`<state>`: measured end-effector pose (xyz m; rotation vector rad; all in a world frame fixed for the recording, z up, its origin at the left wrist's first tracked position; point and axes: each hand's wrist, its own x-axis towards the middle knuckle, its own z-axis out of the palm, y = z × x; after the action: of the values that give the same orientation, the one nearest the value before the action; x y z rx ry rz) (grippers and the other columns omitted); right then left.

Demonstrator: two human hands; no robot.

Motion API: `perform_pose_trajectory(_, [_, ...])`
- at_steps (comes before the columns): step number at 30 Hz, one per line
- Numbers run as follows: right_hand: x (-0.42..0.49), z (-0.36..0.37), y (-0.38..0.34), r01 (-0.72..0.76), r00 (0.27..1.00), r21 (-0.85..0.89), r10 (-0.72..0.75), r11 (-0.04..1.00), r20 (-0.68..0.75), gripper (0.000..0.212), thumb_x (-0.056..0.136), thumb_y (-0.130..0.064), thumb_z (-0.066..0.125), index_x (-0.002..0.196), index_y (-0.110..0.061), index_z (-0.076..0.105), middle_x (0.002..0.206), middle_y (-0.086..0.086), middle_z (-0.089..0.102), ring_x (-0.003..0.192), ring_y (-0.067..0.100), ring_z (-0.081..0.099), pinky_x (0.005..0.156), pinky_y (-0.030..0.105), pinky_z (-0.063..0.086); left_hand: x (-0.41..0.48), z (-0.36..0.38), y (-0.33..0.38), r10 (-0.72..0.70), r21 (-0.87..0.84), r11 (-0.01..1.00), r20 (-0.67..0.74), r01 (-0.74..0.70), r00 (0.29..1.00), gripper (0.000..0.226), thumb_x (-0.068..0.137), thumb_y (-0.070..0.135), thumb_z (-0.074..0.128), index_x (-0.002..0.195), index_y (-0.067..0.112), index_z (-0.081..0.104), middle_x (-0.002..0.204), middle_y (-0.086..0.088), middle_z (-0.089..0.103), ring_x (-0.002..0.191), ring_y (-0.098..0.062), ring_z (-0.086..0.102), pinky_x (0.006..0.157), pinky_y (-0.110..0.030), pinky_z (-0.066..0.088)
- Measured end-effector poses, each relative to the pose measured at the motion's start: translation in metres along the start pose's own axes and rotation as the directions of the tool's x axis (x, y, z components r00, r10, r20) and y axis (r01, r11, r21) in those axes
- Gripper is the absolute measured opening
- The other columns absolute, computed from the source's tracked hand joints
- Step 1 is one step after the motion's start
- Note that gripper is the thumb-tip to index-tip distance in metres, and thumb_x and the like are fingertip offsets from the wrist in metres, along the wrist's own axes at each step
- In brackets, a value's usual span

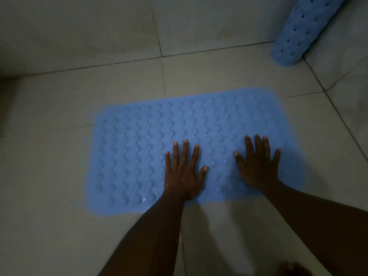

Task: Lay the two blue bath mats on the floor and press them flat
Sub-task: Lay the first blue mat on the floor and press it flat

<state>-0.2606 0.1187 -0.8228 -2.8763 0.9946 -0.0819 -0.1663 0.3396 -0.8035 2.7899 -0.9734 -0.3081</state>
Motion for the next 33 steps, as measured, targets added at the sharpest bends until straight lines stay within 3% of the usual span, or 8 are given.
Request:
perform_pose_trajectory(3, [-0.009,-0.002,-0.045,0.105,0.993,0.039,-0.102,0.994,-0.061,0.066,0.096,-0.057,0.035,0.146,-0.017,0.05,0.152,0.015,0.047,0.145,0.035,0.039,0.111,0.067,0.028,-0.018,-0.019,-0.04,-0.091,0.024,0.995,-0.013,0.092,0.996,0.075,0.098,0.065,0.017,0.163,0.027,0.015,0.171,-0.01,0.006,0.156,-0.037,-0.002,0.121,-0.056,-0.004])
perform_pose_trajectory(7, [-0.014,-0.005,-0.134,0.225,0.974,0.111,-0.22,0.968,-0.056,0.064,0.097,-0.055,0.035,0.145,-0.018,0.051,0.152,0.013,0.049,0.144,0.033,0.042,0.111,0.064,0.032,-0.038,-0.034,-0.088,-0.226,0.05,0.973,0.029,0.225,0.974,0.079,0.089,0.068,-0.007,0.159,0.033,-0.017,0.167,-0.003,-0.025,0.151,-0.03,-0.03,0.121,-0.053,-0.019])
perform_pose_trajectory(13, [-0.04,0.007,-0.229,0.377,0.923,0.189,-0.385,0.907,0.007,0.067,0.097,-0.057,0.028,0.152,-0.021,0.04,0.16,0.01,0.038,0.15,0.03,0.031,0.116,0.062,0.025,-0.057,-0.034,-0.142,-0.318,0.013,0.948,0.04,0.318,0.947,0.074,0.094,0.065,-0.004,0.159,0.033,-0.018,0.167,-0.003,-0.028,0.151,-0.028,-0.032,0.121,-0.052,-0.02])
perform_pose_trajectory(17, [-0.038,0.026,-0.241,0.426,0.903,0.106,-0.43,0.899,0.019,0.062,0.1,-0.055,0.031,0.153,-0.023,0.04,0.161,0.009,0.035,0.151,0.029,0.028,0.116,0.062,0.023,-0.052,-0.022,-0.16,-0.332,-0.028,0.943,0.019,0.333,0.943,0.075,0.095,0.065,0.002,0.162,0.033,-0.007,0.169,-0.004,-0.019,0.154,-0.03,-0.023,0.123,-0.055,-0.014])
perform_pose_trajectory(23, [-0.039,0.039,-0.241,0.455,0.89,0.01,-0.455,0.891,0.045,0.067,0.1,-0.056,0.027,0.159,-0.024,0.022,0.167,0.009,0.017,0.155,0.03,0.012,0.12,0.062,0.01,-0.044,0.003,-0.167,-0.322,-0.011,0.947,-0.058,0.322,0.945,0.072,0.101,0.061,0.017,0.163,0.03,-0.002,0.17,-0.009,-0.014,0.155,-0.034,-0.018,0.122,-0.061,-0.008])
perform_pose_trajectory(28, [-0.036,0.037,-0.242,0.457,0.884,0.0,-0.454,0.89,0.115,0.068,0.1,-0.055,0.028,0.159,-0.023,0.022,0.167,0.012,0.016,0.155,0.033,0.012,0.118,0.065,0.011,-0.044,-0.002,-0.167,-0.323,-0.031,0.946,-0.01,0.323,0.946,0.073,0.1,0.062,0.017,0.163,0.03,-0.002,0.17,-0.01,-0.016,0.155,-0.035,-0.019,0.121,-0.062,-0.01])
perform_pose_trajectory(33, [-0.033,0.031,-0.244,0.454,0.867,0.011,-0.445,0.891,0.224,0.07,0.098,-0.058,0.028,0.158,-0.022,0.025,0.167,0.012,0.019,0.154,0.034,0.015,0.117,0.067,0.013,-0.042,-0.009,-0.168,-0.34,-0.048,0.937,0.096,0.345,0.936,0.075,0.096,0.066,0.006,0.16,0.034,-0.014,0.166,-0.005,-0.03,0.151,-0.031,-0.031,0.119,-0.059,-0.018])
